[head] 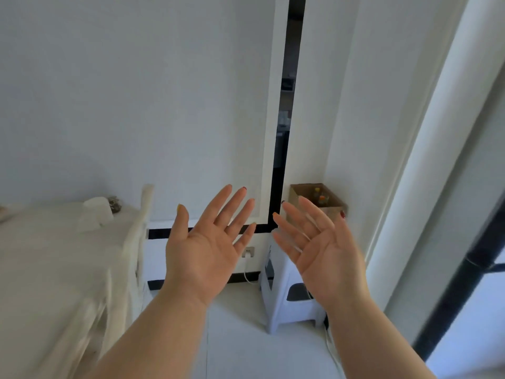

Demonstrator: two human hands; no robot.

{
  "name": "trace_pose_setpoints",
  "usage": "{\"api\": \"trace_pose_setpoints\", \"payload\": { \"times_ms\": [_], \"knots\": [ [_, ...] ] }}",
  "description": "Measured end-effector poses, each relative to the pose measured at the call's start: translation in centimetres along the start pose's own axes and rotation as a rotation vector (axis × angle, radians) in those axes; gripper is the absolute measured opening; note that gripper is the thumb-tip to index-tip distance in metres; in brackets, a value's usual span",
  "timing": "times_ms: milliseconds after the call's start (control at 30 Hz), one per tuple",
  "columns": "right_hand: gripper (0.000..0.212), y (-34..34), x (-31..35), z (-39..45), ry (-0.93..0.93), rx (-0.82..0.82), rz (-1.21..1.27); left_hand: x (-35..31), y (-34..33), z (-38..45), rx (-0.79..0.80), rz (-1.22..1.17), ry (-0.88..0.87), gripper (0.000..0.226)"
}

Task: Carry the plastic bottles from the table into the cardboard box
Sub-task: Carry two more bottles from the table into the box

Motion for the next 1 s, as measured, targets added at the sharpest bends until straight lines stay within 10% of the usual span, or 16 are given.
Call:
{"api": "trace_pose_setpoints", "payload": {
  "times_ms": [1000],
  "knots": [
    [0.042, -36.6, -9.7, -35.5, 0.003, 0.26, -0.126, -29.9, 4.8, -47.5, -0.203, 0.504, -0.373, 0.05]
  ]
}}
Point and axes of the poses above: each hand's wrist, its own z-axis towards the middle knuckle, its own y-axis out of the back of the hand, x = y × z, the point moved 9 cm from there along z, towards the middle knuckle, and after that the axes turned 12 degrees about -z, right-handed, at the moved point
